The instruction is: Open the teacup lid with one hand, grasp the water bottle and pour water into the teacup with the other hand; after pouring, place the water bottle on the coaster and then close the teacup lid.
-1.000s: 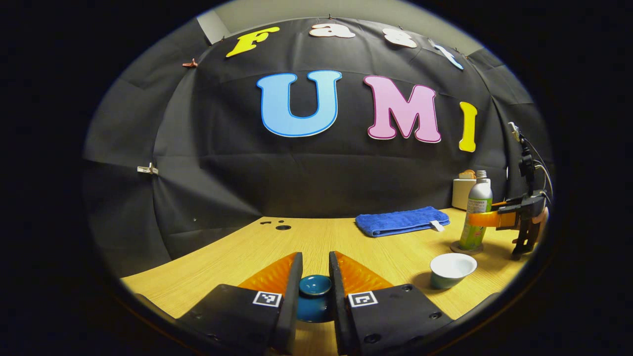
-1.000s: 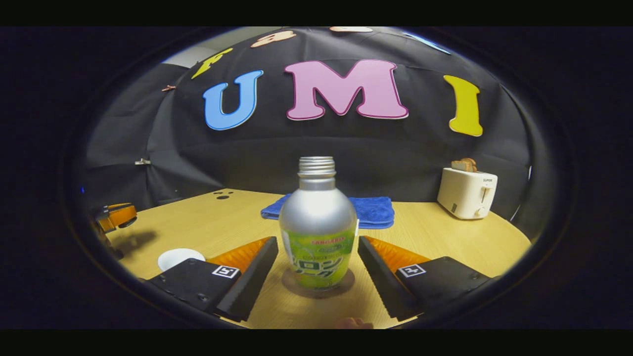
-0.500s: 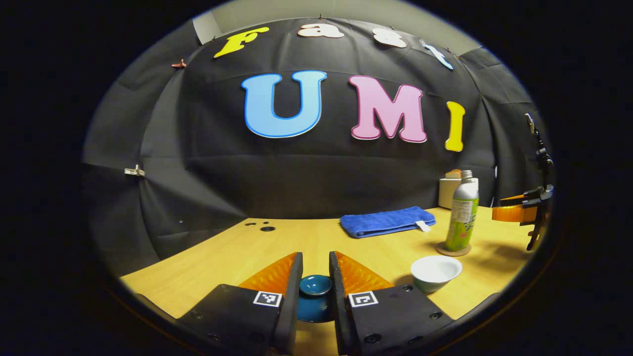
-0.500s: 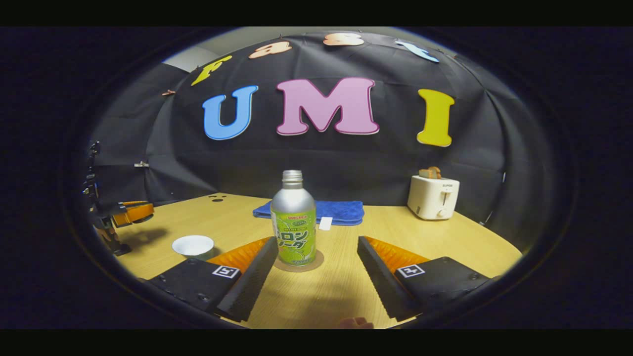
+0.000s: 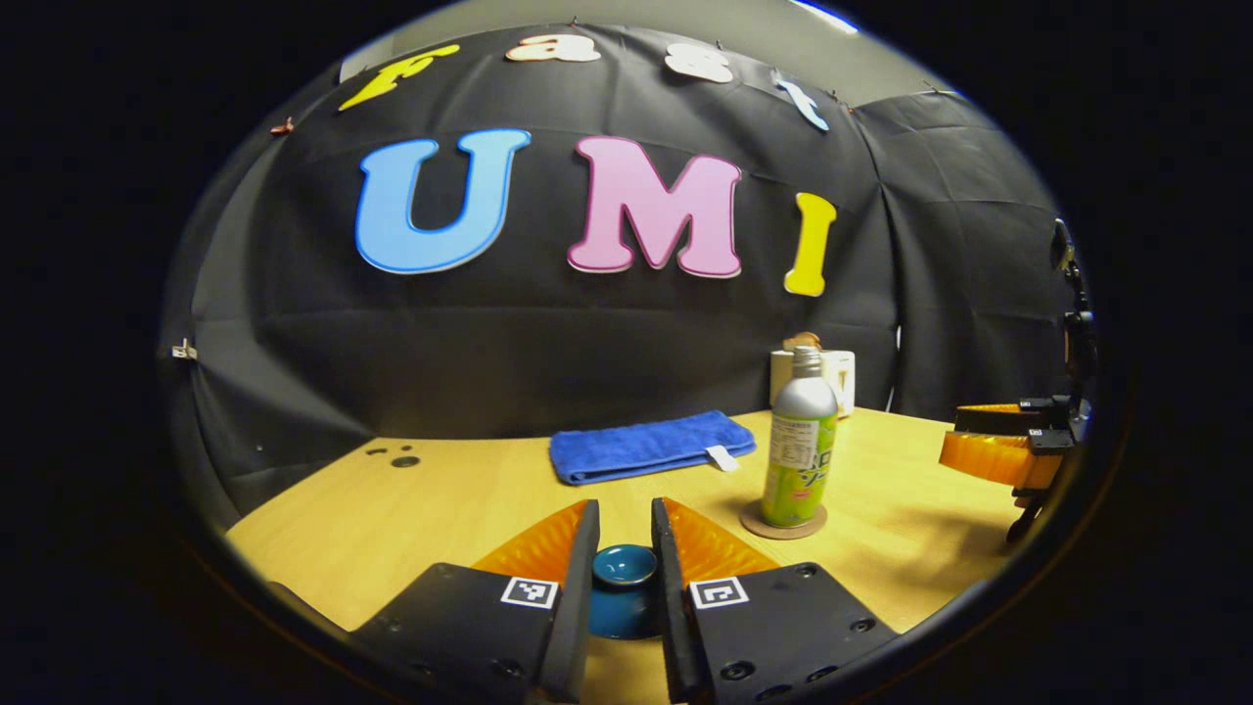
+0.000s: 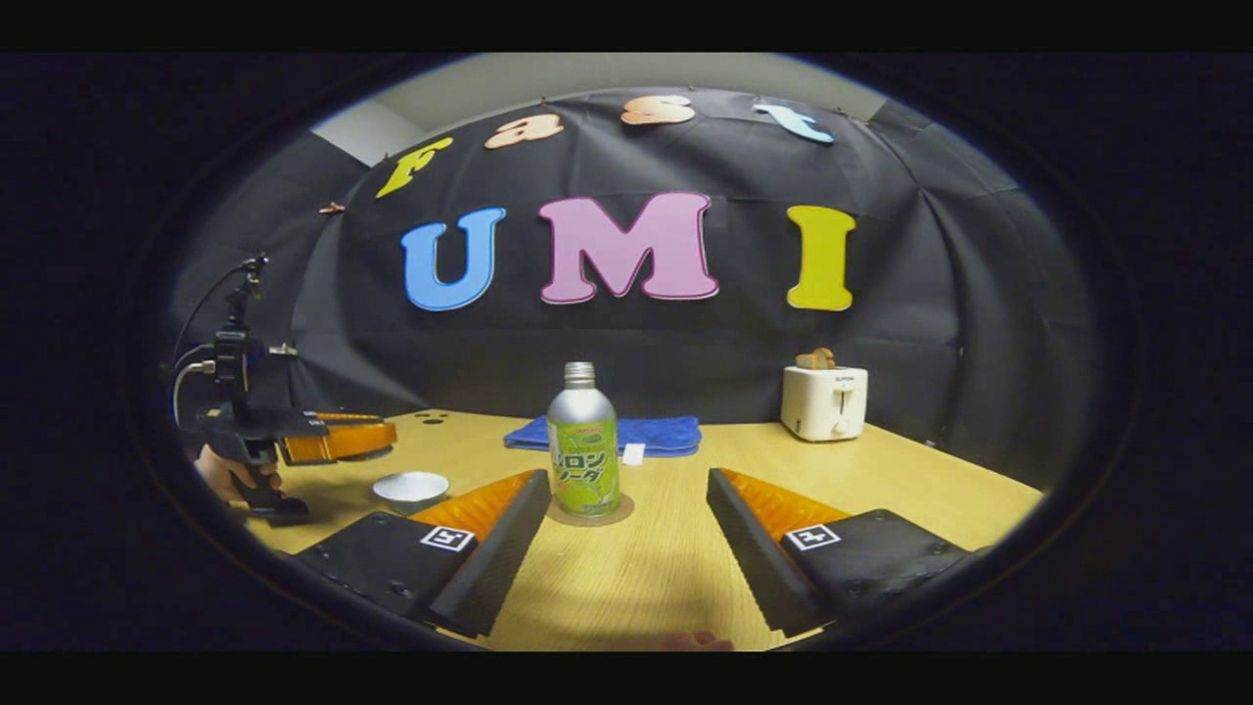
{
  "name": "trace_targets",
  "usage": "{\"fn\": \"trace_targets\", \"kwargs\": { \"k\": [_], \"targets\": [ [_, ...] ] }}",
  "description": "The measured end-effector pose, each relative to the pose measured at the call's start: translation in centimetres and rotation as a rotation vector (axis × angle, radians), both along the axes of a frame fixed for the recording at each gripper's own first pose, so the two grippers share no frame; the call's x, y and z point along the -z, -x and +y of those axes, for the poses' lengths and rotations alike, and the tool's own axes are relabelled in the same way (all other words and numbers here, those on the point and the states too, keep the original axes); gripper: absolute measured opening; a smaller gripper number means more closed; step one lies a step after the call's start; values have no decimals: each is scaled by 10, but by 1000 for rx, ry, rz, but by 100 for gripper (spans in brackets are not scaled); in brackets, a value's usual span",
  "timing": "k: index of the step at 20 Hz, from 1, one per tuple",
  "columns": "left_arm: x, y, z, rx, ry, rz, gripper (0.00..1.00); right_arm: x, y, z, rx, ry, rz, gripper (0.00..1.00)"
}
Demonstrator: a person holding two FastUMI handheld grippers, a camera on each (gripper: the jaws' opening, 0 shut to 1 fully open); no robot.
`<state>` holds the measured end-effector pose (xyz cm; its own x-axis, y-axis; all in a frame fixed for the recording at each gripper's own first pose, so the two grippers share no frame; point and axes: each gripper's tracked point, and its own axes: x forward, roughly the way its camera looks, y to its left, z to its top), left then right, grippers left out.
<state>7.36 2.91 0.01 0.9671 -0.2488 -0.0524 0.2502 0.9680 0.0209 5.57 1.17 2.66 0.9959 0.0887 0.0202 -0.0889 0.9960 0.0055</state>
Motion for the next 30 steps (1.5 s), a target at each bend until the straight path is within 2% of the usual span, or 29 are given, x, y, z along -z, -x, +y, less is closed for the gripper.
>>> {"fn": "trace_targets", "kwargs": {
  "k": [2,7,8,14,18,25,26,27,28,29,30],
  "targets": [
    [-2,-7,-12,19,-3,7,38,-1,2,3,-6,-1,-11,99],
    [15,-17,-31,46,-67,84,35,9,5,23,-52,11,9,96],
    [18,-17,-33,48,-78,99,35,13,6,27,-63,14,18,99],
    [33,-22,-35,48,-64,151,35,31,3,45,-110,26,58,99],
    [39,-20,-38,61,-48,176,35,31,2,45,-104,25,51,99],
    [41,-18,-41,65,-85,179,35,30,2,42,-96,19,47,99],
    [40,-17,-42,66,-90,178,40,30,2,41,-94,20,46,99],
    [40,-14,-41,61,-98,172,40,29,2,41,-93,20,44,99],
    [37,-12,-39,55,-105,161,49,29,2,41,-91,21,43,99],
    [35,-10,-39,50,-107,144,52,30,2,41,-88,21,42,99],
    [32,-6,-37,43,-102,128,65,29,3,41,-86,23,41,99]
  ]
}}
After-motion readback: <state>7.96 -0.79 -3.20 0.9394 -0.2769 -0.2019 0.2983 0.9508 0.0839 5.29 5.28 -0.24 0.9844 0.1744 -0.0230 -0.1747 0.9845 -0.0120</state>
